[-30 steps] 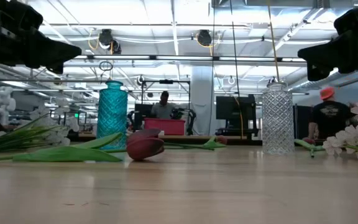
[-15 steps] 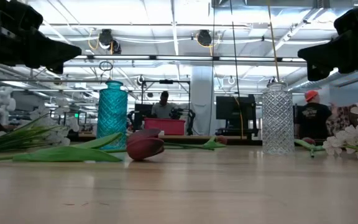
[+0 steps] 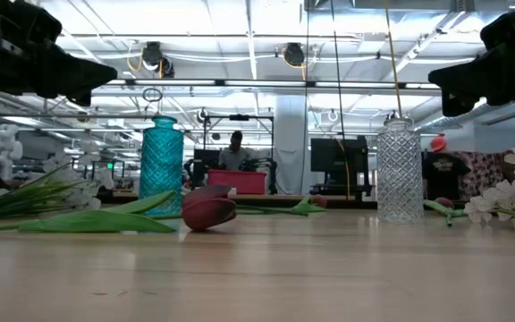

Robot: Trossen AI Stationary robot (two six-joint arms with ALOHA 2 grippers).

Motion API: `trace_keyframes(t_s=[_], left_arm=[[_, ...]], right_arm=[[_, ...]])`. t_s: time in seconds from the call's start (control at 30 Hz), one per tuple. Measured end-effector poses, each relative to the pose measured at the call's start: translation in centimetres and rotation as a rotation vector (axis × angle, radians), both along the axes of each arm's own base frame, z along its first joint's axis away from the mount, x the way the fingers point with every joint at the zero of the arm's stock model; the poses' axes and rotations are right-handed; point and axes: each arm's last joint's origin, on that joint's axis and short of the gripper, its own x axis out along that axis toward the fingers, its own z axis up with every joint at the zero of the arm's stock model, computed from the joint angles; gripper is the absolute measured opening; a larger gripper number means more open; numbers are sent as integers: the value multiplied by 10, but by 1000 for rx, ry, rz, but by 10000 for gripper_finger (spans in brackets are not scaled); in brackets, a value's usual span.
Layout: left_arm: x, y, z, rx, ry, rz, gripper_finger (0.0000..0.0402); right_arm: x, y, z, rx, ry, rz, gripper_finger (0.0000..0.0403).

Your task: Sort flowers into vase by color

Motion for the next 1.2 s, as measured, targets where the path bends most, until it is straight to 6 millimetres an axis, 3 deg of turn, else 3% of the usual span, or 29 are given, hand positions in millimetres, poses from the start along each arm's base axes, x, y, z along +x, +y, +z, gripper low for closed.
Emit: trace_keyframes(t_s=[1.2], left_arm=[[0, 0, 0, 50, 1, 10, 34]], right_arm=[[0, 0, 0, 0, 0, 0, 0]])
